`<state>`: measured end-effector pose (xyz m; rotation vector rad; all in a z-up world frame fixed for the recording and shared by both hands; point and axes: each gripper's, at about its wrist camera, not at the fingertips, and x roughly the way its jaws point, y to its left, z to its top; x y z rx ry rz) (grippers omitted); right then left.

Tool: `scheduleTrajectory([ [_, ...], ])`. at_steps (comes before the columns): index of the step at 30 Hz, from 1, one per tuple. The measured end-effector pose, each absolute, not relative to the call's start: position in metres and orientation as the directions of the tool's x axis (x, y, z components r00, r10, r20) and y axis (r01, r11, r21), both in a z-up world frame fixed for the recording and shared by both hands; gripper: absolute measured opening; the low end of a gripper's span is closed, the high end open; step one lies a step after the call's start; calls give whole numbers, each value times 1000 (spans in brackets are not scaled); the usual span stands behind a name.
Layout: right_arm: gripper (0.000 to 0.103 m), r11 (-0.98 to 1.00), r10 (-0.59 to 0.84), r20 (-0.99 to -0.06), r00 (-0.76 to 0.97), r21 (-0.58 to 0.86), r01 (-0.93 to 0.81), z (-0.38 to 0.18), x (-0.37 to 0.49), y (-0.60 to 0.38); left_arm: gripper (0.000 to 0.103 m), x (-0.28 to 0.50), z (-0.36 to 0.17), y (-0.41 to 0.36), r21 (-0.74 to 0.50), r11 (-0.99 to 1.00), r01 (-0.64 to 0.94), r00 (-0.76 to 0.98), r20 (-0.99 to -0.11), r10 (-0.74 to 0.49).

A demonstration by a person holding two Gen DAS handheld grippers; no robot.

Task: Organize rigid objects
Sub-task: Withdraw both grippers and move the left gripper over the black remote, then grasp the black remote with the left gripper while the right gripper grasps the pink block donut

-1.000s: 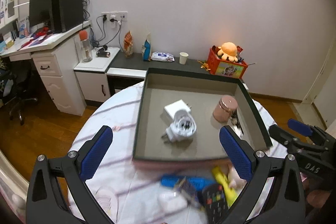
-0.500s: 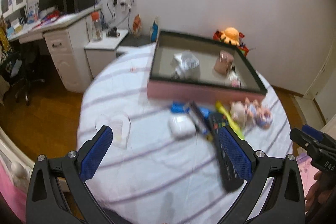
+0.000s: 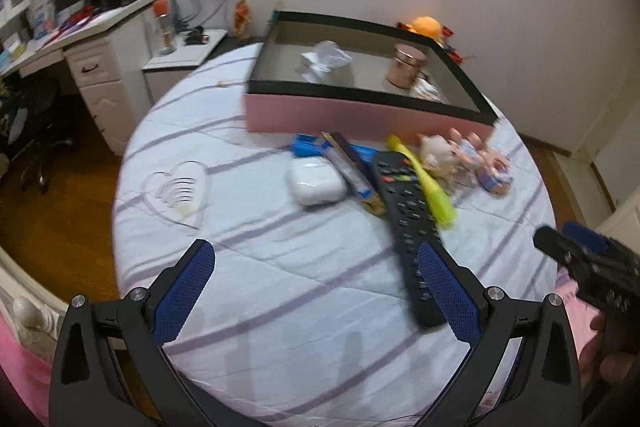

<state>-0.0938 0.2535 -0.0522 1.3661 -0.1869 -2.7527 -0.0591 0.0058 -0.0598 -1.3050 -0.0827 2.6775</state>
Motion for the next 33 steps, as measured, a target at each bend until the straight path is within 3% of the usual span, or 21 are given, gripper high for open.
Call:
scheduleTrajectory([
  [9,81,-996,-51,-813,-581,85,-32,-68,-126,277,103,-79,-78,56,-105,-983,-148,-561,-810,171],
  [23,81,-997,-62,-836,-545,82,-12,-94,-185,287,102,-108,-120,80,-17,-993,-114,-513,-855,74],
  [26,81,-998,-68,-841,-536,67,21,-102,-196,278,93,-109,-118,77,-30,-994,-105,-527,-846,81],
  [29,79,-999,-43,-844,-535,20,49,-110,-201,269,73,-109,-114,70,-34,-994,-106,-542,-836,87],
  [31,60,-998,-31,-838,-545,-1,57,-111,-200,266,57,-108,-113,65,-44,-993,-111,-546,-832,98],
  [33,56,-998,-48,-835,-548,18,61,-109,-197,269,46,-107,-111,59,-59,-992,-115,-548,-829,113],
])
